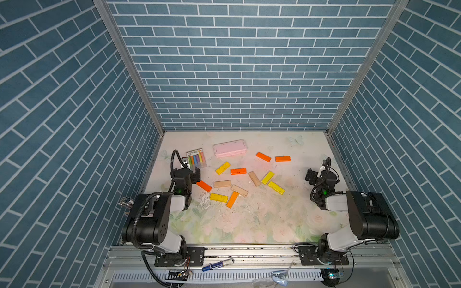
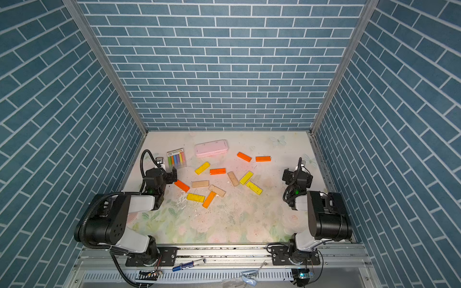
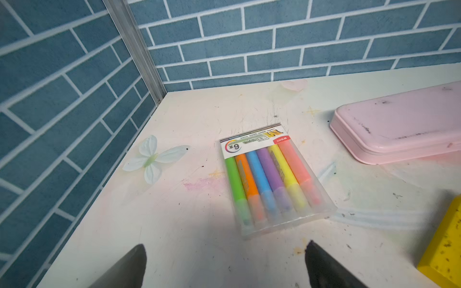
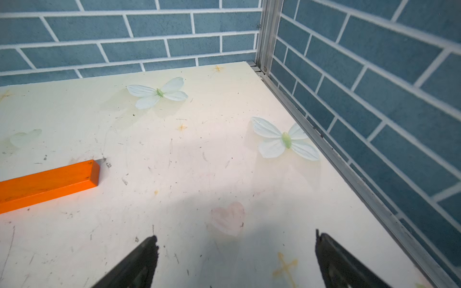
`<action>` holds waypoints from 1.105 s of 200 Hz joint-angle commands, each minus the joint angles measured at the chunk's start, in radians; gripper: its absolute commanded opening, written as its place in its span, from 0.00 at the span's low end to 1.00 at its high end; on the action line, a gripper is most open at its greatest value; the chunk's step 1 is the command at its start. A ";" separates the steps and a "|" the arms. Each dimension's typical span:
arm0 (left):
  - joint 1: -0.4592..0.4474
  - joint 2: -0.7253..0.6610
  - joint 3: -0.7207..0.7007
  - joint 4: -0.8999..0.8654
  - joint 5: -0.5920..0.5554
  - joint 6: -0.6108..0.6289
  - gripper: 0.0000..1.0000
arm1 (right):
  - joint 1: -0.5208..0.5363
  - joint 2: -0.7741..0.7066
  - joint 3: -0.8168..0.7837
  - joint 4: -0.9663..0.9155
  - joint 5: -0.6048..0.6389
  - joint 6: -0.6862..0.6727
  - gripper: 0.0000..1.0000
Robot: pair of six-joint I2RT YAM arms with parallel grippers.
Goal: Assemble the number 6 with building blocks
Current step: Assemble the building block at the center of the board.
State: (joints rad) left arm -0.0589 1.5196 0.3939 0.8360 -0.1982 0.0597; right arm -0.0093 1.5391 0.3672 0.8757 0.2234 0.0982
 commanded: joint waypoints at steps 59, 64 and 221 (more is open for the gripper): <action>-0.004 0.005 -0.001 0.014 -0.010 -0.009 0.99 | -0.001 0.001 0.009 0.020 -0.005 -0.018 0.99; -0.004 0.005 -0.003 0.014 -0.009 -0.009 0.99 | 0.000 0.001 0.009 0.019 -0.005 -0.018 0.99; -0.007 0.007 -0.001 0.010 -0.014 -0.007 0.99 | -0.001 0.003 0.016 0.008 -0.009 -0.017 0.99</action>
State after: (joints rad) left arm -0.0597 1.5196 0.3939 0.8356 -0.1986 0.0597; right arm -0.0093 1.5391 0.3672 0.8761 0.2230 0.0982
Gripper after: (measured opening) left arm 0.994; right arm 0.988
